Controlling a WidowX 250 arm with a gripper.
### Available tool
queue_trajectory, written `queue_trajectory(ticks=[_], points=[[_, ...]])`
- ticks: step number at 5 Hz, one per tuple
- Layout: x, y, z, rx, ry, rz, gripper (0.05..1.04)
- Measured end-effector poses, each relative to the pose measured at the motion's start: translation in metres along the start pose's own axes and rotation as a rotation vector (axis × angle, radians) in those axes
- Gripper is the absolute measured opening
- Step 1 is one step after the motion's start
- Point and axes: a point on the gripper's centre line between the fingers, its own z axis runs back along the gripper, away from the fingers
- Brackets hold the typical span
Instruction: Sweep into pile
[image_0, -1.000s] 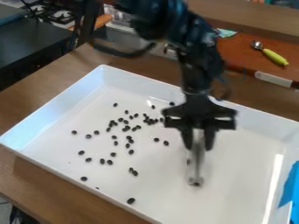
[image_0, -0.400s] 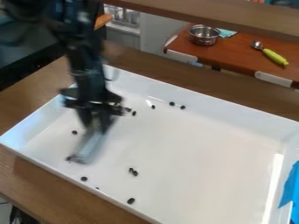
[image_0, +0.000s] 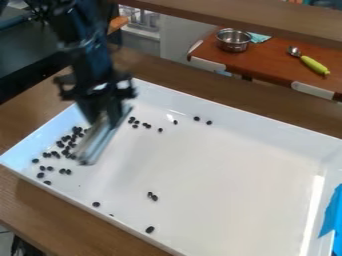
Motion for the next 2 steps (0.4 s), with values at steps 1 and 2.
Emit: queue_trajectory(ticks=[1,2], points=[[-0.001,-0.054,0.001,-0.041,-0.01,0.008,0.363],[-0.015,-0.096,-0.032,-0.024,-0.02,-0.07,0.363]])
